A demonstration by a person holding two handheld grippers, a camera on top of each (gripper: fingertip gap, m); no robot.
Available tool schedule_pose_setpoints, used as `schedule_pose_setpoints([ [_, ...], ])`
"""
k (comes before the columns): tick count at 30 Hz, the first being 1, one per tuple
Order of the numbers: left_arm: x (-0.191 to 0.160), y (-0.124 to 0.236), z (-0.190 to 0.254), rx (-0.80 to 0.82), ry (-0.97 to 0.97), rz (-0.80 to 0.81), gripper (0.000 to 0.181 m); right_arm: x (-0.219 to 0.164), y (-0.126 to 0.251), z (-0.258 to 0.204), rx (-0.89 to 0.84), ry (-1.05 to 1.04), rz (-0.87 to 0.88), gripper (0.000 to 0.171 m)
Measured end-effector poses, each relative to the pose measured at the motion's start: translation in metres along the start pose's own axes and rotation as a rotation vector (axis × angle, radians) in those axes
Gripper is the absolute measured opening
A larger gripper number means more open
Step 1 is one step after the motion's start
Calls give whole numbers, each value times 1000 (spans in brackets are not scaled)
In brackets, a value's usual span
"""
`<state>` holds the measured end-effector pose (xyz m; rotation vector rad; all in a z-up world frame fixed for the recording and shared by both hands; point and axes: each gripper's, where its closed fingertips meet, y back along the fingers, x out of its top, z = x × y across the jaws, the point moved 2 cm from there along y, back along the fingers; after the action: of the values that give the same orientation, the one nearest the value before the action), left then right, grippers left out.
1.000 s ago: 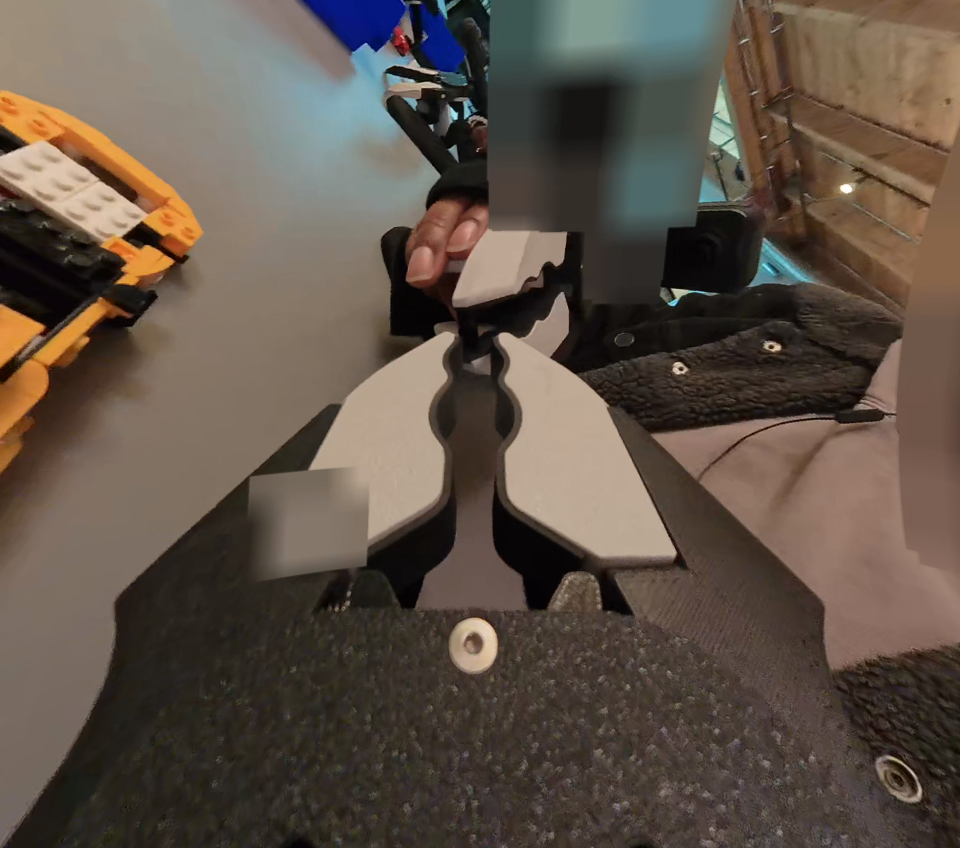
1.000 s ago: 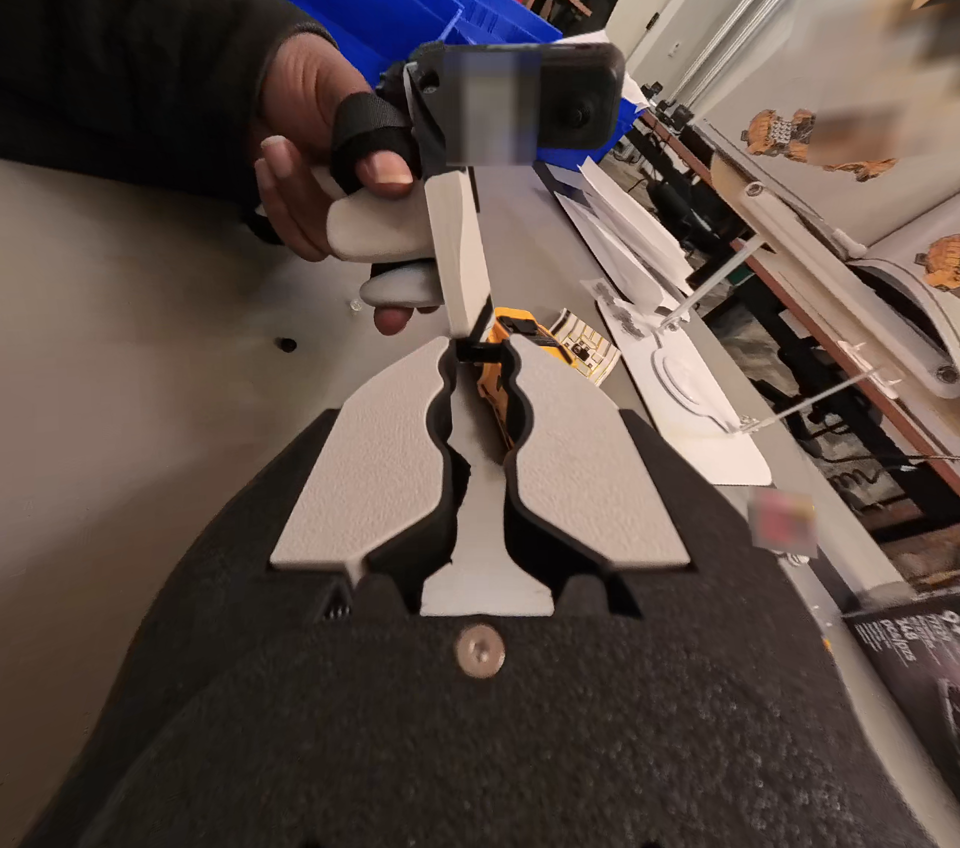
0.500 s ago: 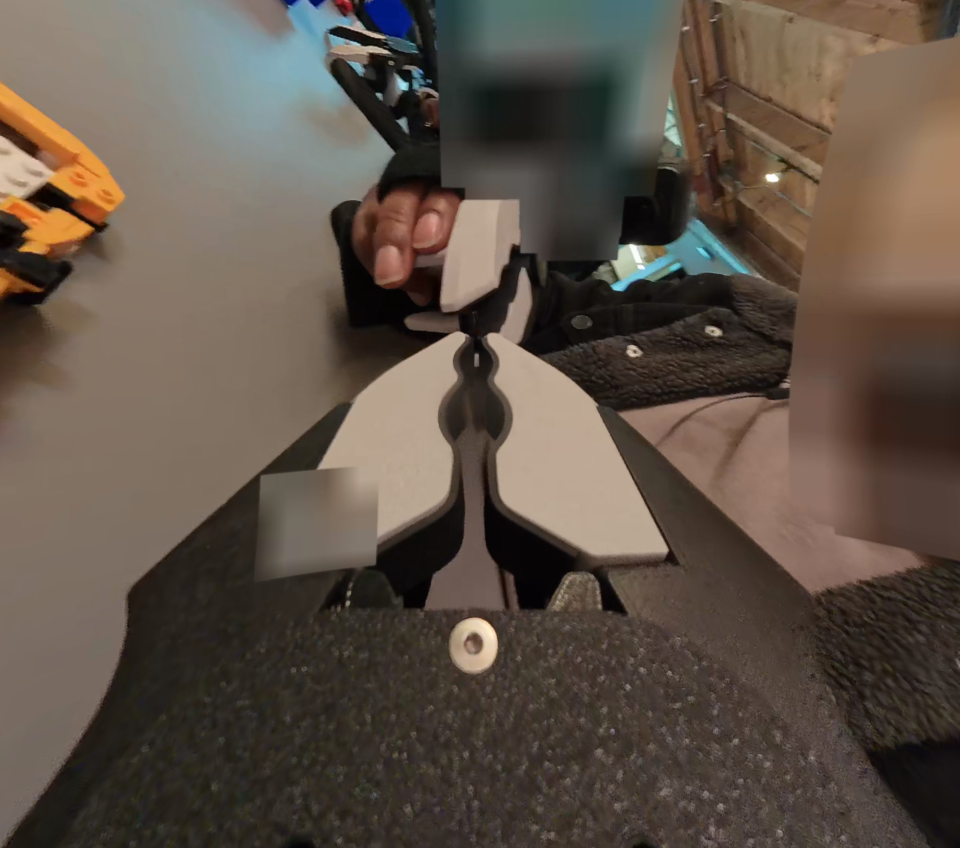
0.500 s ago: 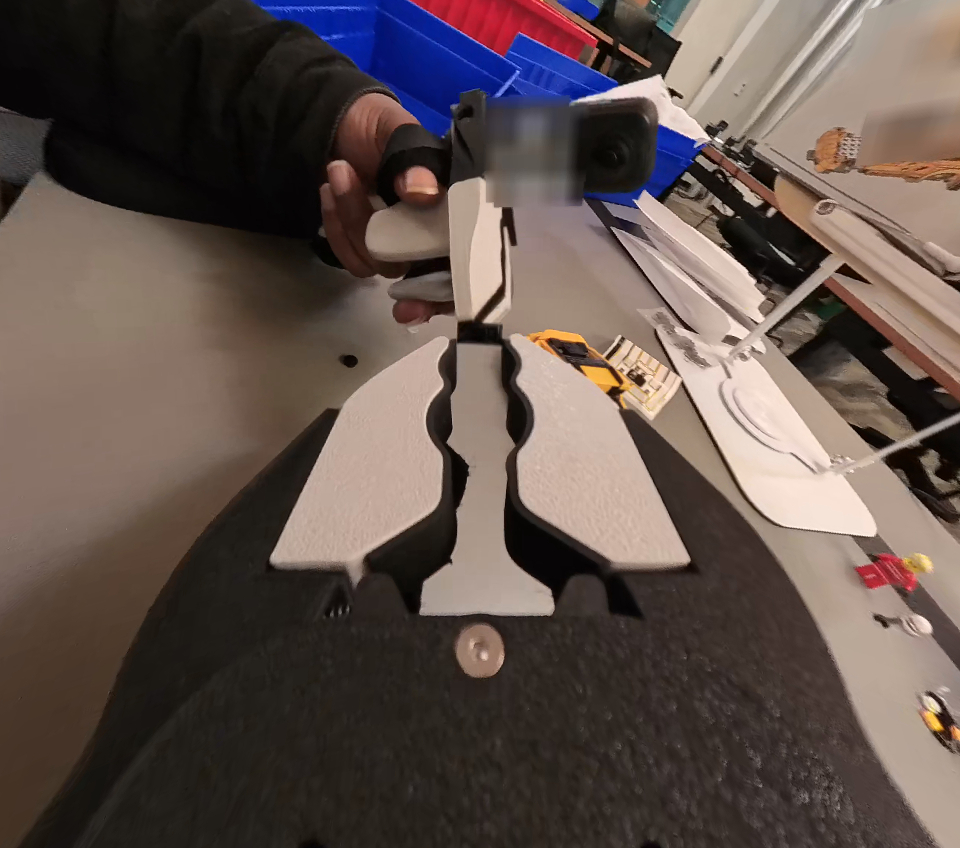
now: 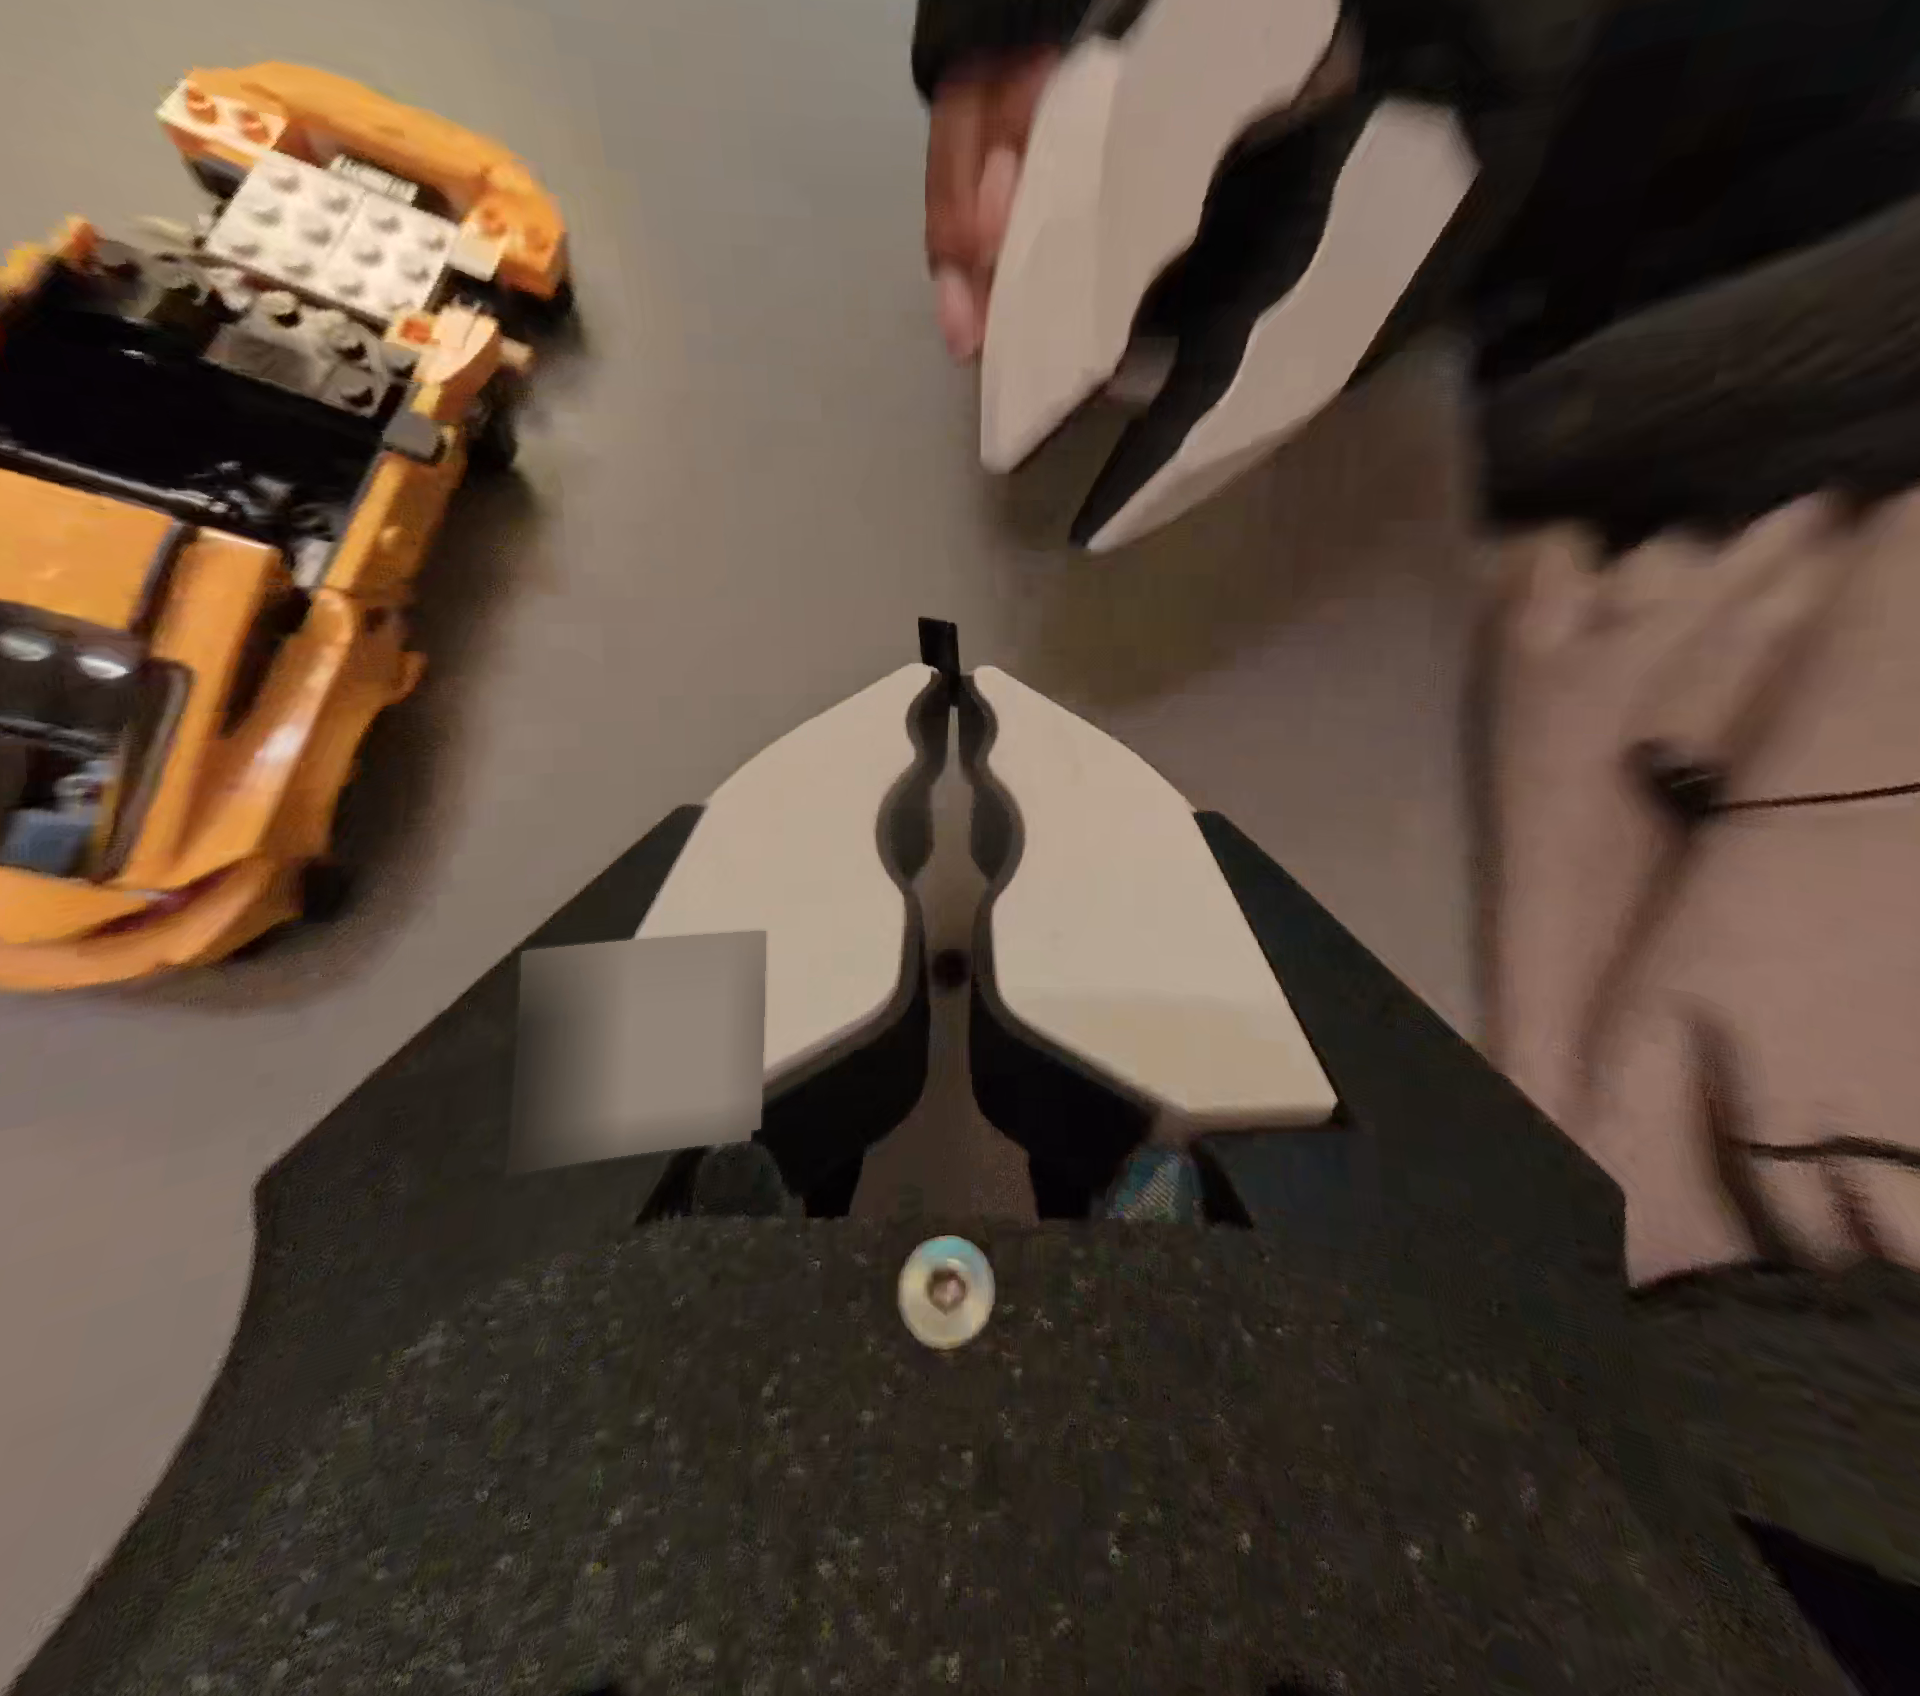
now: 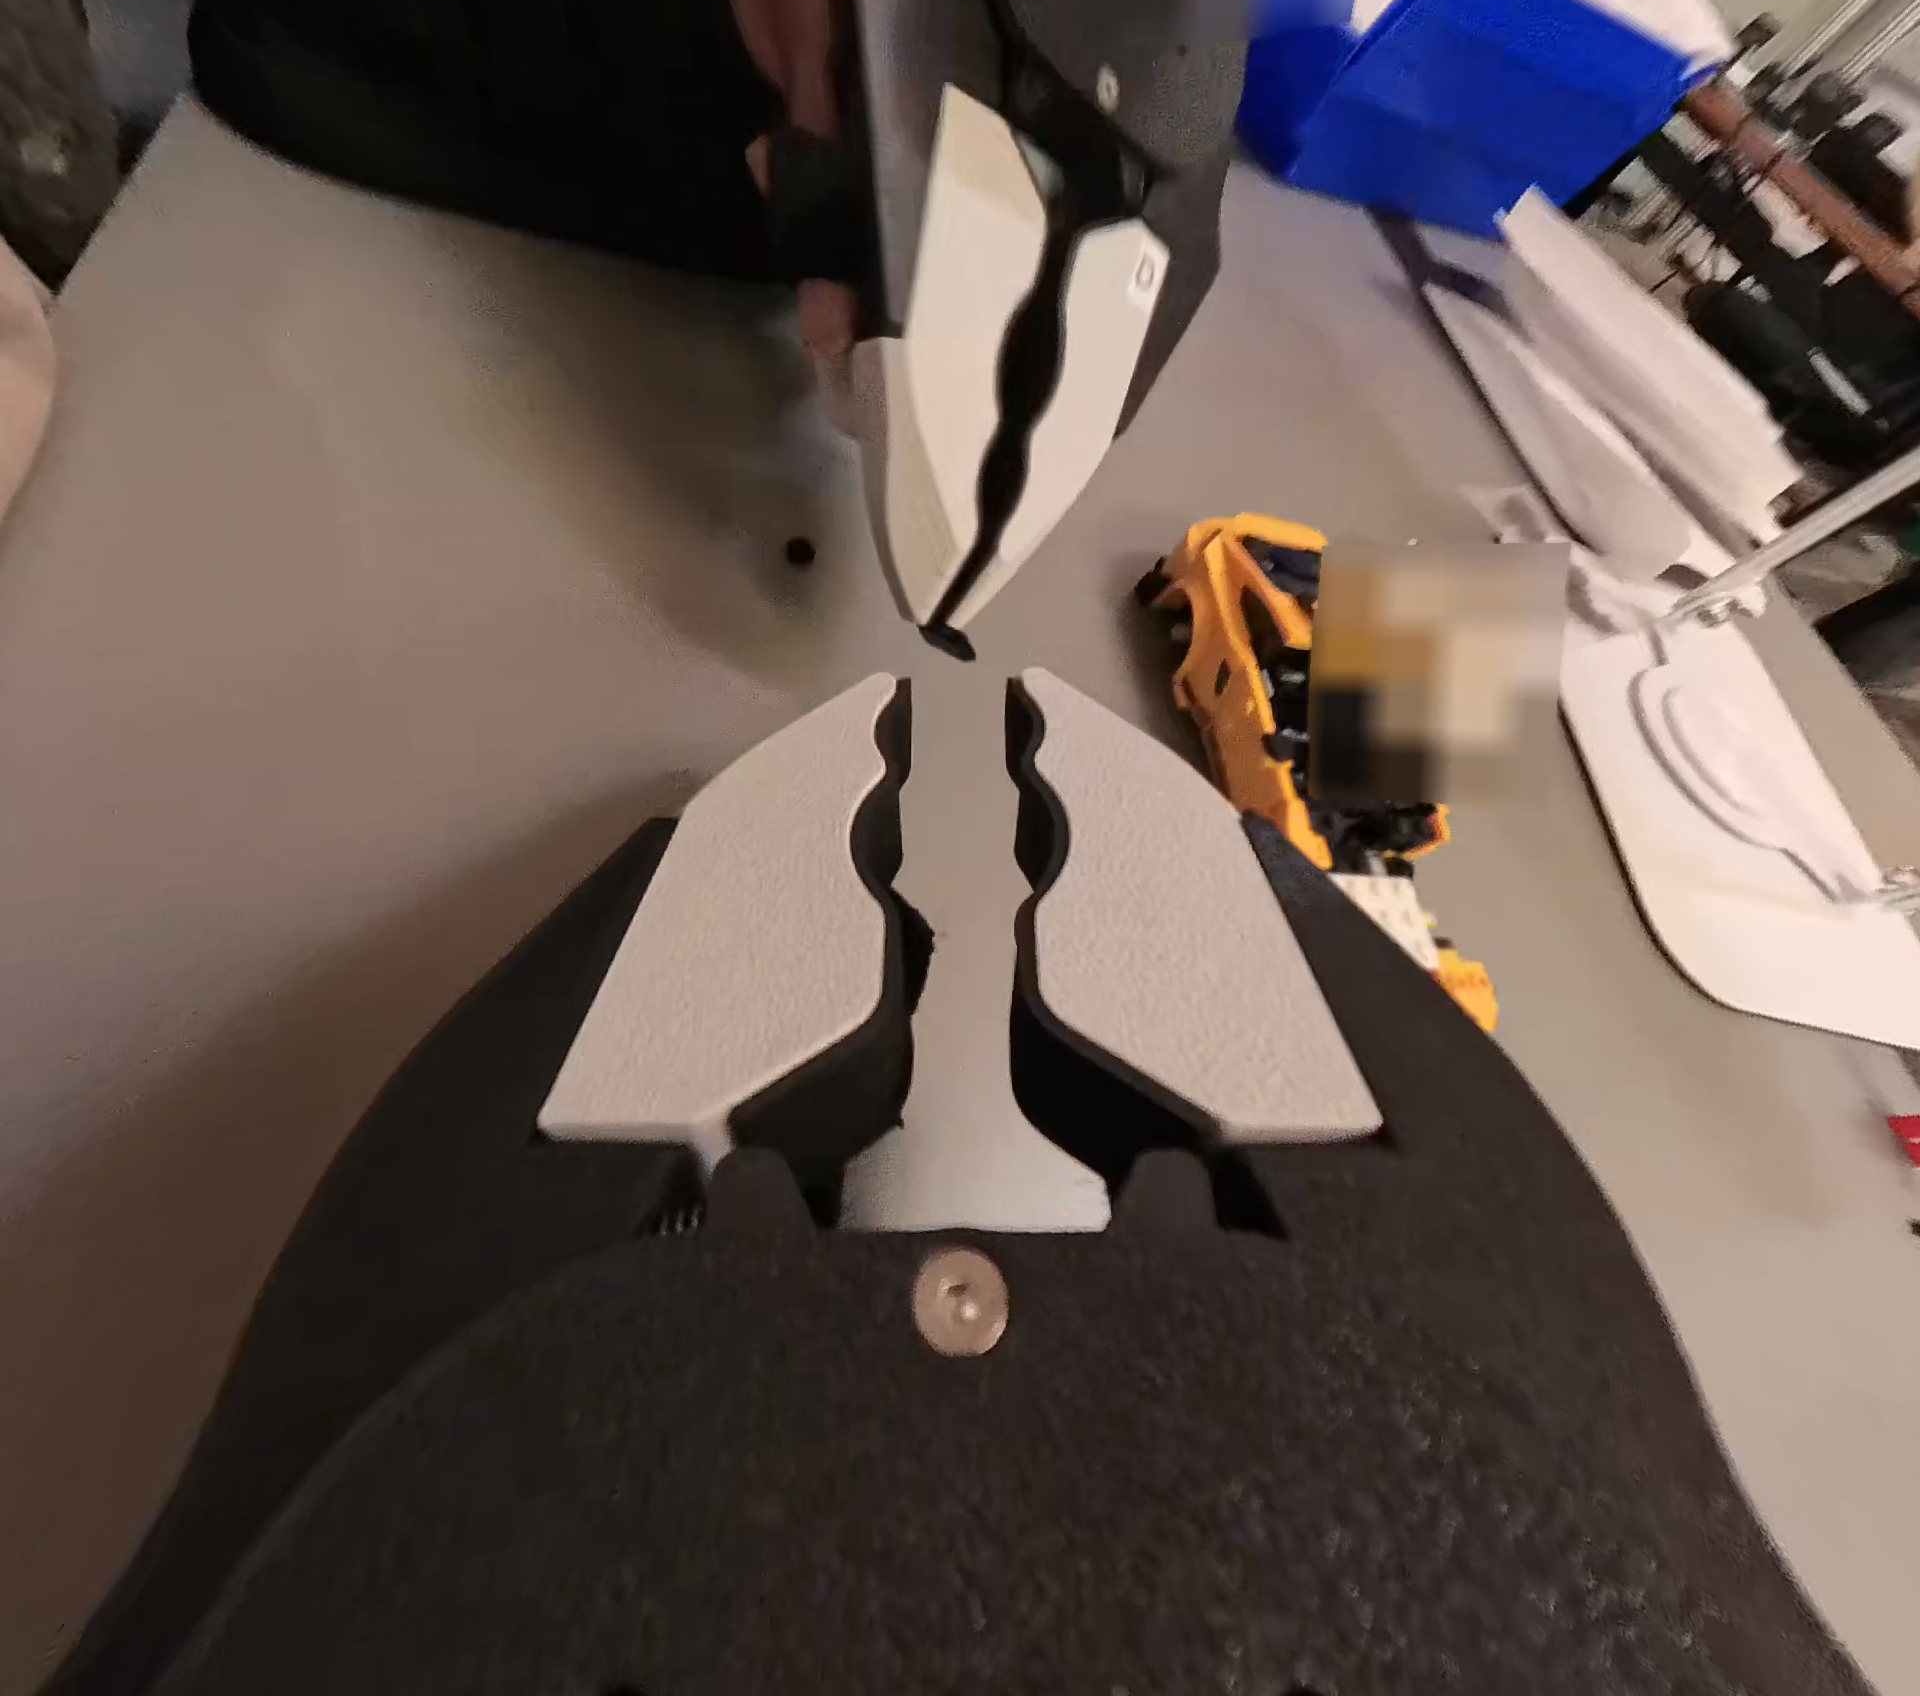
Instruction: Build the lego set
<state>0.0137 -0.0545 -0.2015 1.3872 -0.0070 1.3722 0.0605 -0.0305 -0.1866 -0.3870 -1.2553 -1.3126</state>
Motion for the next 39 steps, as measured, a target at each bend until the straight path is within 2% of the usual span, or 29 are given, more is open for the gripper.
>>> schedule_pose_setpoints([
  [4, -19, -10, -4, 227, -221, -223, 1, -13, -7, -8, 49, -1, -75, 17],
  [8, -27, -18, 3, 222, -278, -284, 2, -15, -13, -16, 80, 3, -106, 16],
  [15, -30, -19, 10, 147, -273, -274, 16, -20, -15, -20, 103, 5, -136, 16],
  [20, -26, -5, 15, 105, -278, -236, 25, -21, -15, -20, 105, 1, -142, 16],
  [25, -43, 28, 0, 143, -232, -263, 19, -23, -19, -18, 90, -80, -212, 15],
  [31, -60, 27, 0, 111, -225, -289, 19, -15, -37, -32, 136, -258, -321, 21],
  [34, -60, 29, -1, 101, -218, -279, 17, -18, -43, -30, 130, -209, -379, 20],
  [39, -67, 55, -30, 229, -149, -261, 13, -24, -47, -20, 226, -74, -428, 9],
])
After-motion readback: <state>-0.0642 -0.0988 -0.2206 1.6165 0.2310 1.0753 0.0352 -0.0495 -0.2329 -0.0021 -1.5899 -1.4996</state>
